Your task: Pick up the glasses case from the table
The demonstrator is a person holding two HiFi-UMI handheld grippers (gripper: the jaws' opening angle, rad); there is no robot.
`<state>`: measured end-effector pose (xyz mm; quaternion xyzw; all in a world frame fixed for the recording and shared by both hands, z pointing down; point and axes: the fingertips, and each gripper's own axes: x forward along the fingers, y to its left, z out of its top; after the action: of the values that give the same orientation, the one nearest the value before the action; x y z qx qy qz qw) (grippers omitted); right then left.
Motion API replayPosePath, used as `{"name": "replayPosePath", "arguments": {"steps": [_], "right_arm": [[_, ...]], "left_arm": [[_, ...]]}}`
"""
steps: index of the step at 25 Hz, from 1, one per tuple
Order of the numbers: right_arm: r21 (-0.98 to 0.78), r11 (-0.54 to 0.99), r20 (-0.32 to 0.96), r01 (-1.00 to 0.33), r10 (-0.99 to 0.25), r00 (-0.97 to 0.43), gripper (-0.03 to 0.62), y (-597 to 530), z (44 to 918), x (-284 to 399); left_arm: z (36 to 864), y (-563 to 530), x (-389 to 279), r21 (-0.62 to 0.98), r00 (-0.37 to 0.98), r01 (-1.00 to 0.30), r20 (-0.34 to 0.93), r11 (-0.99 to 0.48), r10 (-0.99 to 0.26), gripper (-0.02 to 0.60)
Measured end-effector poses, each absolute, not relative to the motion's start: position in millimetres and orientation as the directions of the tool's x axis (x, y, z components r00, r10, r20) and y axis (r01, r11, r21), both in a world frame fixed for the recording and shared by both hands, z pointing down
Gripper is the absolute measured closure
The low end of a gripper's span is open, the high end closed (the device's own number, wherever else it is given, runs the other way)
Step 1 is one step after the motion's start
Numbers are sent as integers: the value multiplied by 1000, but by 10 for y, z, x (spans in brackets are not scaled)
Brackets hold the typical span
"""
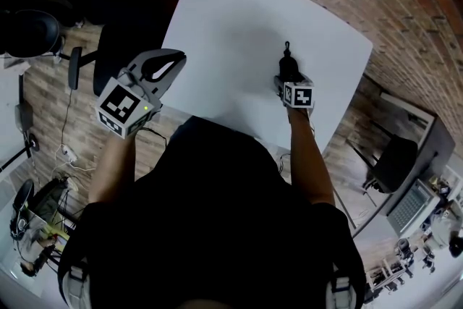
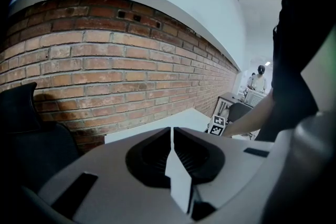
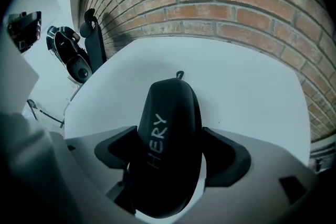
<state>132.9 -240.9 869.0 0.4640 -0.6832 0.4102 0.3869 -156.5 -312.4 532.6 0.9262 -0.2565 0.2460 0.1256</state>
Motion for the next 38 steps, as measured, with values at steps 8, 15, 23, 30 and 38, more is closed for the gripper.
{"name": "replayPosePath", "arguments": {"steps": [8,15,23,30,38], "right_arm": [[-133,239,921,-962,-328,-209,212,-2419,8721,1361],[-136,231,917,-964,-338,-210,217,-2429,8726,1365],[-145,224,915,-964,-339,-217,235,-2432,8717,1381],[-150,246,919,-958,-321,-227,249,-2422,8714,1404],[-229,213,907,-950,-307,-287,258,-2430,8694,1414]], "left_arm": [[5367,-3095,-1505,116,747,-533,530,-838,-401,557],[5363,-3104,-1491,122,744,-537,535,-835,-400,557],[5369,-3040,-1492,119,750,-529,529,-840,-397,557],[5334,-3003,-1480,111,744,-533,533,-839,-402,557],[5327,-2955,-1432,112,747,-527,534,-842,-396,557]]}}
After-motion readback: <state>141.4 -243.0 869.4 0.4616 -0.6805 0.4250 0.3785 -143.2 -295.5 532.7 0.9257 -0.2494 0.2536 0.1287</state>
